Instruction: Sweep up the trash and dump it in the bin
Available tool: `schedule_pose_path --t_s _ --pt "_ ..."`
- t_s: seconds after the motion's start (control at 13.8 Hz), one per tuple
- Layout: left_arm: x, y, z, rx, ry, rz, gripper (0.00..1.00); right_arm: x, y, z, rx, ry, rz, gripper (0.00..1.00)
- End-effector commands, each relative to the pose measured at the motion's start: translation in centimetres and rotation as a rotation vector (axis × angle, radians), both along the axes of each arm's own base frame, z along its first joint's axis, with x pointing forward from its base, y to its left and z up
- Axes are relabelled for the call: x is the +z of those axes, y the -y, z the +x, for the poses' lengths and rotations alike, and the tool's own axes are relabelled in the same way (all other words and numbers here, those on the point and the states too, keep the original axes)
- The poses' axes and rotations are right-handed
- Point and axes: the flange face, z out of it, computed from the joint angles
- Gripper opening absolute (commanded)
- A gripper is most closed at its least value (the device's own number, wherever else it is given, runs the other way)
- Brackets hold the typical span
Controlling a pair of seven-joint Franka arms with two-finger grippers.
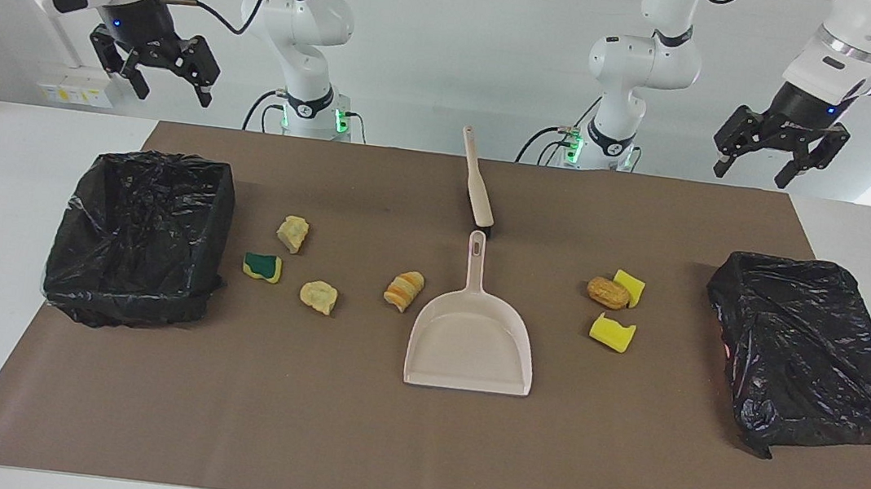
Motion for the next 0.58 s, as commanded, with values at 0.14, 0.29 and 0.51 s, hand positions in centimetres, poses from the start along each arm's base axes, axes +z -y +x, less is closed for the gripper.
schedule_pose_path --t_s 0.14,0.29,0.51 --pt "0.1 -0.1 -0.9 0.0 -0.028 -0.013 1.0 0.3 -0.3 -0.7 -0.002 -0.013 0.004 1.0" --pt "0.2 -0.1 -1.1 -0.001 -0.037 -0.012 1.0 0.3 -0.4 -0.6 -0.002 -0.005 0.005 1.0" --pt "-0.1 0.4 -2.2 -0.01 -0.062 -0.01 1.0 0.3 -0.4 -0.7 -0.002 -0.005 0.006 1.0"
